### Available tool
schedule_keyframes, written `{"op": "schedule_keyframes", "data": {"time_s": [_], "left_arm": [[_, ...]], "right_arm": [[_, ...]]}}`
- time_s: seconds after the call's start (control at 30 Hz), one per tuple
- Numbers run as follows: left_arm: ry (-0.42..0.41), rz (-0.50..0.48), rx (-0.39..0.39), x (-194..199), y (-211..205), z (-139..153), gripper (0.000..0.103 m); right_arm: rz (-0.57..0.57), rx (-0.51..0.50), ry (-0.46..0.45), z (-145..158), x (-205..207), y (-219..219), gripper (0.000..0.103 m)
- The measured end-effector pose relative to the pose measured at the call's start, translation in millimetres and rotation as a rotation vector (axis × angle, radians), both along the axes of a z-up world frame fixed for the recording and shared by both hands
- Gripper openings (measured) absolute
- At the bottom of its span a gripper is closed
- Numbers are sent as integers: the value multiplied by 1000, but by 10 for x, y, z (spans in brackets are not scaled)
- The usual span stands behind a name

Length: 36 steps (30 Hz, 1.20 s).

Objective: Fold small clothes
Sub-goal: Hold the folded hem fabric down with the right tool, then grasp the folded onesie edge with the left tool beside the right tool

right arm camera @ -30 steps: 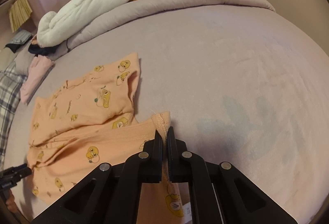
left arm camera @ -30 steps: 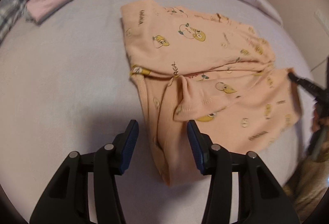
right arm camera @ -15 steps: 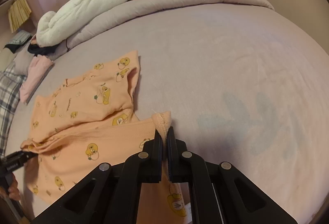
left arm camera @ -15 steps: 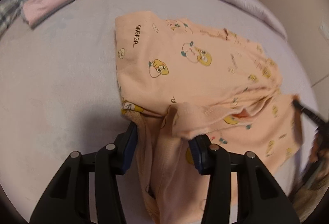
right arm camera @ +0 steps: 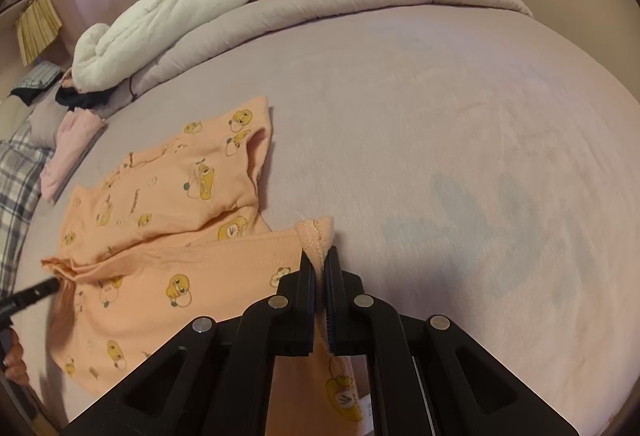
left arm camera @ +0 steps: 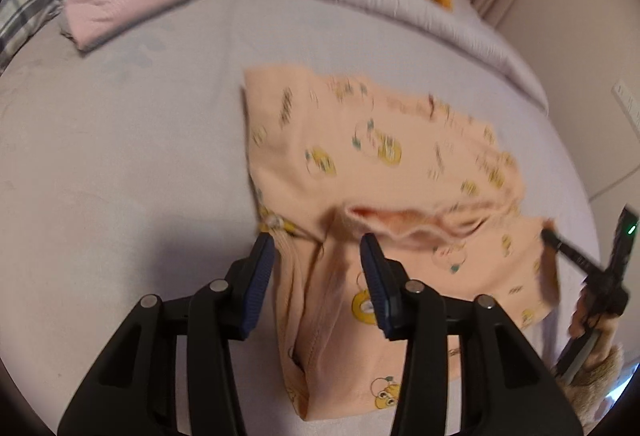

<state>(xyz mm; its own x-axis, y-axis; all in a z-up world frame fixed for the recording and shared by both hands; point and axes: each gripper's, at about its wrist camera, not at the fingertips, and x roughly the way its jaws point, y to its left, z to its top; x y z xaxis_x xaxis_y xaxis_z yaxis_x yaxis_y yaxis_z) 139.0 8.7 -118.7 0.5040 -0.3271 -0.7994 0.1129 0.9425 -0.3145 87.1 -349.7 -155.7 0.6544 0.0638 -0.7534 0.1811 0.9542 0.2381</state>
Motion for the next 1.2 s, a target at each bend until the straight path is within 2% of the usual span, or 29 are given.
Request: {"op": "schedule_keyframes", "data": {"time_s": [0.1, 0.3, 0.47, 0.63, 0.7, 0.77, 0.8, 0.93, 1.03, 1.2], "left_arm": [[4, -26, -51, 19, -10, 31, 45], [22, -64, 19, 114, -248, -133, 43], [-20, -56, 3, 219, -310, -163, 43], [13, -47, -22, 372, -313, -263, 43], [17, -40, -31, 396, -312, -296, 38], [7, -28, -11, 389, -314, -309, 11], [6, -23, -5, 384, -313, -317, 6], [-22, 24, -43, 295, -241, -238, 4], [-75, 60, -15, 164, -225, -67, 4], [-127, 59, -89, -27, -165, 185, 3]], "right_arm": [[-4, -4, -1, -7, 7, 12, 5], [-9, -13, -2, -8, -5, 31, 5], [-6, -10, -8, 3, -32, 16, 5], [-9, -5, -9, -8, -39, 14, 5], [-9, -2, -9, -9, -39, 13, 5], [-11, 1, -10, -9, -45, 12, 5], [-11, 3, -12, -5, -48, 16, 5], [-8, 4, -22, 29, -78, 17, 5], [2, -10, -30, 82, -114, 48, 5], [19, -21, -68, 238, -198, 122, 5]]}}
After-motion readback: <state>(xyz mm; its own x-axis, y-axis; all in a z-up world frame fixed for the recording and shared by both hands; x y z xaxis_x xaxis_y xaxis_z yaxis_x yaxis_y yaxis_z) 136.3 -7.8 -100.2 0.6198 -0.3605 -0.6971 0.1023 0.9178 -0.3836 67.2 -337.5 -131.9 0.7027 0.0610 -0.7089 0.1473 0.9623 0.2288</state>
